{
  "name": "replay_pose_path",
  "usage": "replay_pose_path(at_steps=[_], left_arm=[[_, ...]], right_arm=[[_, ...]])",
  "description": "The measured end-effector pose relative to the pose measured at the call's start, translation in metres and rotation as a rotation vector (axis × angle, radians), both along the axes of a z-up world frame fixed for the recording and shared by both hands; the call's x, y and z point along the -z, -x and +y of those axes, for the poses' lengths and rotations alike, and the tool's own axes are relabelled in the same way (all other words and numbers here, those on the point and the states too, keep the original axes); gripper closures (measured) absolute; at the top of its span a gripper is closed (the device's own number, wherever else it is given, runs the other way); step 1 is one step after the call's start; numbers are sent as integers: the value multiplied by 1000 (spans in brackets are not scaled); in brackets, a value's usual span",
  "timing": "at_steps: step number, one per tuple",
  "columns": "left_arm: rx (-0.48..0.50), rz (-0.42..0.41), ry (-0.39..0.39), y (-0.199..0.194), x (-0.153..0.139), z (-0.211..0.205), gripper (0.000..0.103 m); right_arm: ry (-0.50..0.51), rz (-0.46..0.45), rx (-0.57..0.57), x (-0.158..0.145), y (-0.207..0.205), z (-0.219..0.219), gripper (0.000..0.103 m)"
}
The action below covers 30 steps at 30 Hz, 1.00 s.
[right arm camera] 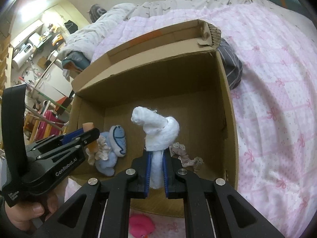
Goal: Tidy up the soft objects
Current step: 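Carry the tan tube and white cloth over the box and lower them in, then open both tools to release the items and lift out of the box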
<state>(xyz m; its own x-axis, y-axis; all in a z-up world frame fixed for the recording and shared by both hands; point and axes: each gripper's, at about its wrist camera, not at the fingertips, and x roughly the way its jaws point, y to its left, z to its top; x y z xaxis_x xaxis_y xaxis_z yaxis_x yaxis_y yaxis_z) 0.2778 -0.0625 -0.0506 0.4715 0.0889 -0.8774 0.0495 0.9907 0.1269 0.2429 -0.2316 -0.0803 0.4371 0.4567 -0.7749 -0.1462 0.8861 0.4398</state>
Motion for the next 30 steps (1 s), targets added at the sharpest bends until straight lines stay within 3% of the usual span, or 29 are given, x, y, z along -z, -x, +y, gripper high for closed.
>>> replay_pose_path(at_steps=[1, 3, 4, 10, 19, 22, 23, 25, 26, 27, 30], left_arm=[[-3, -4, -1, 0, -1, 0, 68], [-4, -20, -2, 2, -5, 0, 45], [-3, -33, -6, 3, -7, 0, 43], [-11, -50, -31, 6, -12, 0, 41], [-38, -82, -5, 11, -23, 10, 41], [-42, -84, -4, 13, -24, 12, 41], [-43, -85, -2, 14, -24, 13, 41], [-45, -86, -1, 15, -25, 14, 41], [-46, -87, 0, 15, -26, 14, 41], [-47, -86, 2, 16, -26, 15, 41], [-51, -89, 8, 18, -28, 16, 41]], right_arm=[[-1, 2, -1, 0, 0, 0, 92], [3, 0, 3, 0, -1, 0, 92], [5, -3, 4, 0, 0, -1, 92], [-1, -11, 4, -1, 2, -3, 92], [3, -24, 6, -4, 3, -2, 90], [-4, -24, 5, -4, 3, -1, 84], [-5, -24, 5, -4, 2, -1, 78], [-12, -26, 8, -4, 2, -1, 57], [-17, -26, 14, -4, 2, -2, 29], [-23, -35, 25, -5, 2, -3, 22], [-35, -61, 47, -11, 4, -7, 22]])
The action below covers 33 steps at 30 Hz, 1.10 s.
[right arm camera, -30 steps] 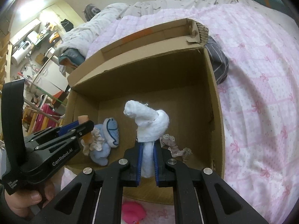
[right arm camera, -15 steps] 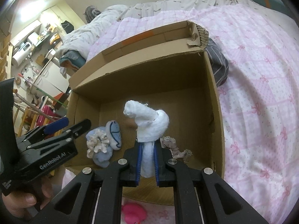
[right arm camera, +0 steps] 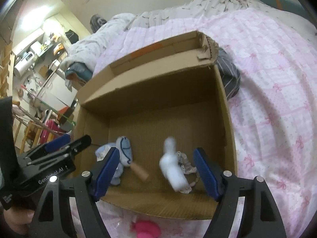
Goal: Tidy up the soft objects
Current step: 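Open both tools to release the items and lift out of the box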
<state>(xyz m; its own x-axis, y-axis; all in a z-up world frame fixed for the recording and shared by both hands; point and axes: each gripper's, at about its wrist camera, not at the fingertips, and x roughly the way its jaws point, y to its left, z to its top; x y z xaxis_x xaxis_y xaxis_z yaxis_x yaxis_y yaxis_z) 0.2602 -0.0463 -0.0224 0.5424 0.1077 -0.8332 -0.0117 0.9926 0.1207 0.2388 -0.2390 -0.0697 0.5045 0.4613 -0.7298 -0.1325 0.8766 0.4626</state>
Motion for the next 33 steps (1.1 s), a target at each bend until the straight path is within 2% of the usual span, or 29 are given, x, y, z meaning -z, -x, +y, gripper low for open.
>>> replay_pose_path(at_steps=[5, 18, 33], left_arm=[[5, -12, 9, 5, -5, 1, 41], [34, -32, 15, 39, -9, 20, 41], [-17, -6, 114, 106, 5, 56, 41]], right_arm=[[-21, -27, 12, -8, 4, -6, 22], [18, -37, 27, -17, 26, -16, 22], [79, -2, 2, -6, 71, -1, 22]])
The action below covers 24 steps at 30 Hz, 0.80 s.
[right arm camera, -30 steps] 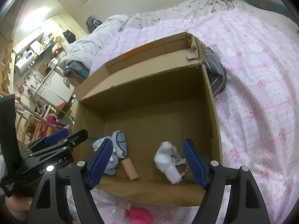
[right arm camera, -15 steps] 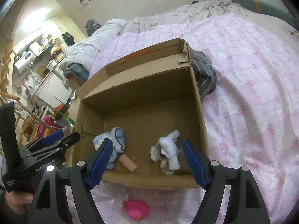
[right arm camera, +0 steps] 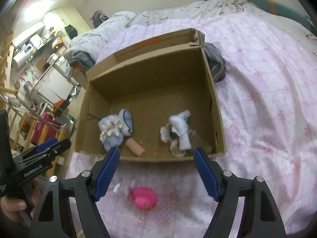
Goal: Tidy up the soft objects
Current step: 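Open both tools to release the items and lift out of the box, then grasp the pink rubber duck with right tool while left tool grasps the clear packet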
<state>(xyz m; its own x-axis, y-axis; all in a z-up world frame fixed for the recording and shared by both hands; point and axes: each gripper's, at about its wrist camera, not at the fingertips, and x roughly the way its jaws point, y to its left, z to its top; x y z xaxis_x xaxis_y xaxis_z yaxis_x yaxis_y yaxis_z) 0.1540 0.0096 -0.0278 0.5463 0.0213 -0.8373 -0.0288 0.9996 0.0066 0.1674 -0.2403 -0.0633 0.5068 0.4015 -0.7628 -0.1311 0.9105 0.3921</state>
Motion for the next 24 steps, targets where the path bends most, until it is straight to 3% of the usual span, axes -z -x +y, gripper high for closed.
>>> replay_pose_path(at_steps=[7, 13, 18, 24], left_arm=[[-20, 20, 68, 14, 7, 6, 41], [-17, 9, 40, 17, 14, 2, 41], [-29, 46, 50, 15, 22, 7, 41], [-45, 81, 68, 11, 31, 9, 41]], right_arm=[[18, 36, -1, 9, 23, 5, 22], [17, 61, 8, 16, 37, 8, 22], [10, 90, 18, 23, 35, 8, 22], [-23, 179, 15, 43, 27, 11, 22]])
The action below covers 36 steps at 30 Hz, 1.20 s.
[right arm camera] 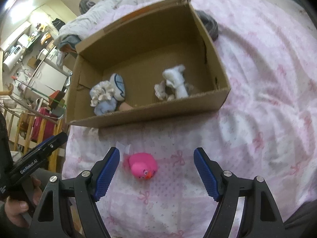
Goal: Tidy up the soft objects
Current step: 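Grasp the pink rubber duck with right tool while left tool grasps the clear packet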
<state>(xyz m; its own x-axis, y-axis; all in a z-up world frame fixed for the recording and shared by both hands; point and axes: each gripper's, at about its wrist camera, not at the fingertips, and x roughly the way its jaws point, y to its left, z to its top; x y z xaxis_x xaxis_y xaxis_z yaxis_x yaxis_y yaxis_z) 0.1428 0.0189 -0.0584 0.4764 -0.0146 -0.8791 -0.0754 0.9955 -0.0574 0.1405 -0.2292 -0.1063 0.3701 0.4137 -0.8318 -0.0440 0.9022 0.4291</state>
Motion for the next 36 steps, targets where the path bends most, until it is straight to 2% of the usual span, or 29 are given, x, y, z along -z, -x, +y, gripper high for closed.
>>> replay_pose_path(at_steps=[4, 8, 13, 14, 15, 16, 18, 21, 24, 30, 32, 36], left_arm=[[16, 18, 2, -2, 6, -7, 41], [35, 22, -2, -2, 8, -12, 41], [30, 31, -2, -4, 11, -11, 41], [27, 33, 0, -4, 11, -11, 41], [21, 38, 5, -5, 12, -9, 41], [17, 44, 11, -6, 13, -8, 41], [10, 54, 21, -6, 15, -6, 41], [-1, 74, 39, -8, 20, -3, 41], [-1, 89, 55, -9, 24, -4, 41], [74, 180, 100, -12, 53, -31, 41], [104, 210, 99, -12, 64, -43, 41], [153, 215, 71, -13, 76, -64, 41]], right_arm=[[-20, 55, -39, 15, -4, 13, 22], [50, 103, -114, 33, -6, 37, 22], [90, 107, -191, 47, -11, 61, 23], [89, 108, -205, 49, -12, 66, 30], [85, 115, -221, 52, -12, 71, 44], [81, 125, -237, 56, -11, 75, 51], [87, 127, -272, 58, -8, 83, 54], [97, 82, -306, 50, -2, 90, 54], [85, 65, -292, 43, 0, 87, 55], [80, 62, -158, 33, -2, 55, 55], [82, 76, -109, 33, -3, 43, 55], [75, 115, -47, 39, -7, 22, 54]])
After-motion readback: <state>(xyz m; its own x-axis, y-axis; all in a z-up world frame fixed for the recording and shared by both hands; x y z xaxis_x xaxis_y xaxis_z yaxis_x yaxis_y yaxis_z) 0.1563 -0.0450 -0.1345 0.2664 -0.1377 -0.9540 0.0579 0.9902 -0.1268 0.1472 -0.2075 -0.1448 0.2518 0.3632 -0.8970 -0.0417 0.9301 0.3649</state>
